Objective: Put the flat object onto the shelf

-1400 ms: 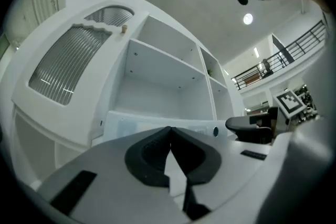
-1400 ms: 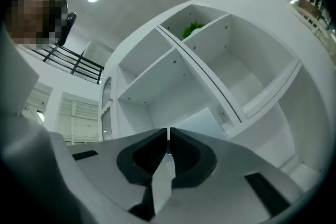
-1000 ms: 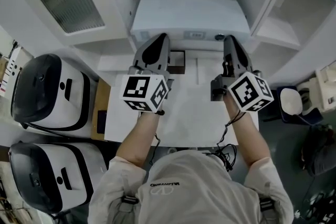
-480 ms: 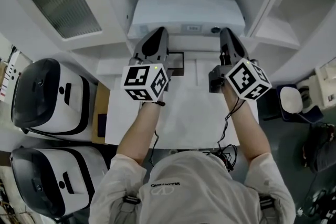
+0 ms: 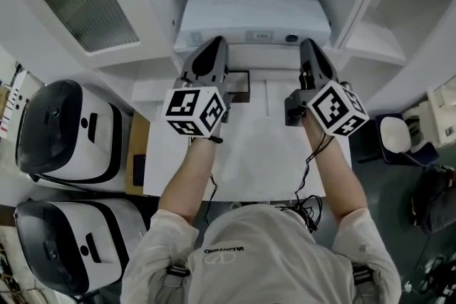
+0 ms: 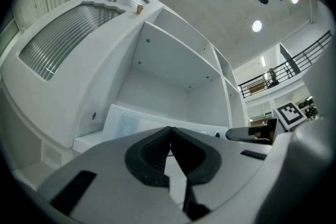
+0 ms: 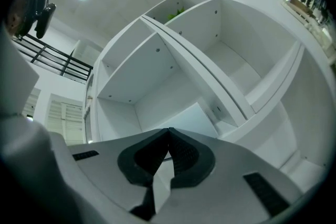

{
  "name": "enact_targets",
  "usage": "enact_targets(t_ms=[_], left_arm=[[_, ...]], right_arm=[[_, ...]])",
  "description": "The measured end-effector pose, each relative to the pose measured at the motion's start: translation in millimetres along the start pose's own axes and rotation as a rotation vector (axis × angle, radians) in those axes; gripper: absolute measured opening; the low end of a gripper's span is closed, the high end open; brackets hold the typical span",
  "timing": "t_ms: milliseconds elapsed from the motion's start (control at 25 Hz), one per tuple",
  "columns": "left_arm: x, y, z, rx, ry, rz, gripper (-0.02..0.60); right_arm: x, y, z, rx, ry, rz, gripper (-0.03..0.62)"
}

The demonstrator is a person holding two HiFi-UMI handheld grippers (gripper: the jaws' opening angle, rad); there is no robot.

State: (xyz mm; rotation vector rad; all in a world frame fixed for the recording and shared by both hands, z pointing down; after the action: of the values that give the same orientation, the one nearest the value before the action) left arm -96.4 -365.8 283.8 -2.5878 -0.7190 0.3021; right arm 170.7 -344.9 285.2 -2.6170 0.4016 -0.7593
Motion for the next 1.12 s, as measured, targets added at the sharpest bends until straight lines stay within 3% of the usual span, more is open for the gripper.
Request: enact_targets(t_ms=[200, 360, 480, 680, 880, 1120], left_arm=[[-1.4, -36.7, 16.7, 0.1, 0.052, -0.06, 0.005], [-1.5, -76.3, 25.1, 0.15, 0.101, -0.057, 0.005], [-3.4, -102.2, 23.3, 0.135, 0.097, -0.032, 0.005], [-5.9, -137.2, 14.8, 0.094, 0.064, 0.035, 0.005], [-10.5, -165.0, 4.0, 0.051, 0.077, 0.113, 0.005], [-6.6, -170.1, -3.5, 0.025, 0.077, 0.111, 0.005]], right_arm=[[0.4, -40.3, 10.7, 0.03, -0.085, 0.036, 0.012], [1.4, -78.5, 18.7, 0.055, -0.198, 0.077, 0.011], [7.0, -105.1, 21.8, 0.053, -0.247, 0.071, 0.011], [27.3, -139.8, 22.4, 0.046, -0.195, -0.011, 0.011], [38.8, -166.7, 21.2, 0.017, -0.212, -0.049, 0.011], [42.9, -177.1, 17.5, 0.004, -0.214, -0.063, 0.011]])
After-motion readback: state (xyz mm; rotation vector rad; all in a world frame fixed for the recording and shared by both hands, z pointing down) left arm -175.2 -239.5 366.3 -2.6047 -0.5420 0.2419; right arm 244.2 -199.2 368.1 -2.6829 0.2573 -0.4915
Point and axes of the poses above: the fingertips, and each gripper's own axes: y forward along the fingers, x to its right, z out of its top, the point moved 10 cm from there along -y, backward along the fingers, and after that the axes turned 13 degrees about x, right-handed, at the moved point
